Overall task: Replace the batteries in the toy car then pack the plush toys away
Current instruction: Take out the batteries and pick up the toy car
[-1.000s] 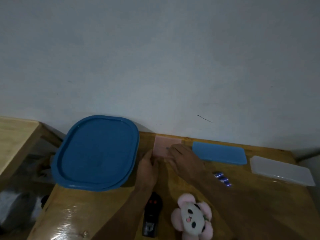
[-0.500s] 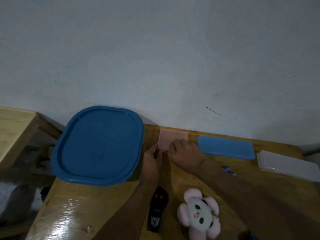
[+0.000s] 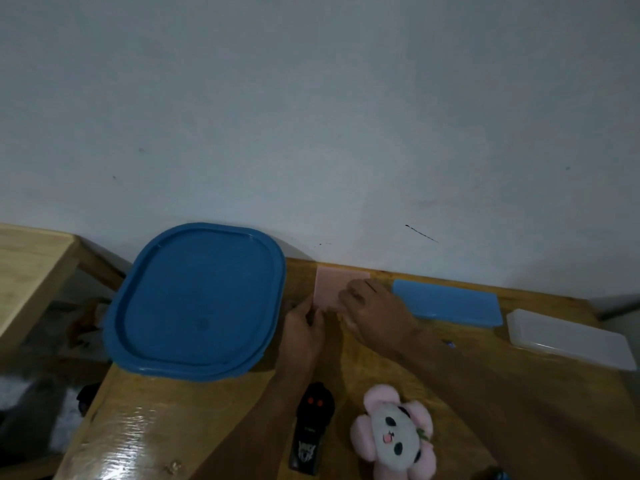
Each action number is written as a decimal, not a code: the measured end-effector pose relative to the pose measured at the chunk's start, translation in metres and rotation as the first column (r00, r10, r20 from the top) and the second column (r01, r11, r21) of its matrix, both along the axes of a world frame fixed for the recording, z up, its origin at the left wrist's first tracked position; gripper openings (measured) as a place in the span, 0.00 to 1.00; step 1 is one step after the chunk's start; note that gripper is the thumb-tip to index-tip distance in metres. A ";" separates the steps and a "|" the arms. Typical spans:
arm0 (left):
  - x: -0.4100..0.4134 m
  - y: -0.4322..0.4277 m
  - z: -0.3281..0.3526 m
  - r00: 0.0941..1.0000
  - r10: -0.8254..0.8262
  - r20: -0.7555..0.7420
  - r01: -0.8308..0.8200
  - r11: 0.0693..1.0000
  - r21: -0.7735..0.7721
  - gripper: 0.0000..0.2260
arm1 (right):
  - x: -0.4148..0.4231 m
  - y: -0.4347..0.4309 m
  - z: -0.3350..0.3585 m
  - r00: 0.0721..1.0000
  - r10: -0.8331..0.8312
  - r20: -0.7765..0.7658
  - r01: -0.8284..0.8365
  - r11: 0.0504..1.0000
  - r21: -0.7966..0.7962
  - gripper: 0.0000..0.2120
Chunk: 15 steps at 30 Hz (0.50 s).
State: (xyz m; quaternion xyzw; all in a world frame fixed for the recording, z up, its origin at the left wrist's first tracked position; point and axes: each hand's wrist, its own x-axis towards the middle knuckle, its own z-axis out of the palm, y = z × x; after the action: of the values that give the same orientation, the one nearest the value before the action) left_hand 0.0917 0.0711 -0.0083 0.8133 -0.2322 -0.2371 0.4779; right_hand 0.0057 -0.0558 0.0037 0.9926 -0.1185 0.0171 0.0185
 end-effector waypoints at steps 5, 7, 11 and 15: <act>-0.001 0.000 0.003 1.000 0.010 0.021 -0.009 1.000 -0.024 0.09 | -0.002 -0.009 0.003 1.000 -0.001 -0.013 0.002 0.996 0.090 0.17; -0.002 0.000 0.005 1.000 0.016 0.008 -0.016 0.999 -0.040 0.07 | -0.001 -0.008 0.006 0.999 0.034 0.019 -0.034 0.998 0.046 0.18; -0.003 0.001 0.010 0.999 0.018 -0.031 -0.019 0.999 -0.042 0.09 | -0.003 -0.003 0.011 0.998 0.042 0.041 -0.043 0.999 0.015 0.17; -0.004 0.001 0.004 0.996 0.087 -0.033 -0.086 0.996 0.028 0.09 | 0.000 -0.012 0.017 0.990 0.003 0.140 -0.026 0.987 0.158 0.12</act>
State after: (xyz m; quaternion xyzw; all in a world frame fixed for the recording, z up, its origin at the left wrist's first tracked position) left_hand 0.0877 0.0718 -0.0042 0.8248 -0.1853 -0.2330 0.4807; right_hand 0.0053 -0.0681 0.0203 0.9881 -0.1132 0.0769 -0.0696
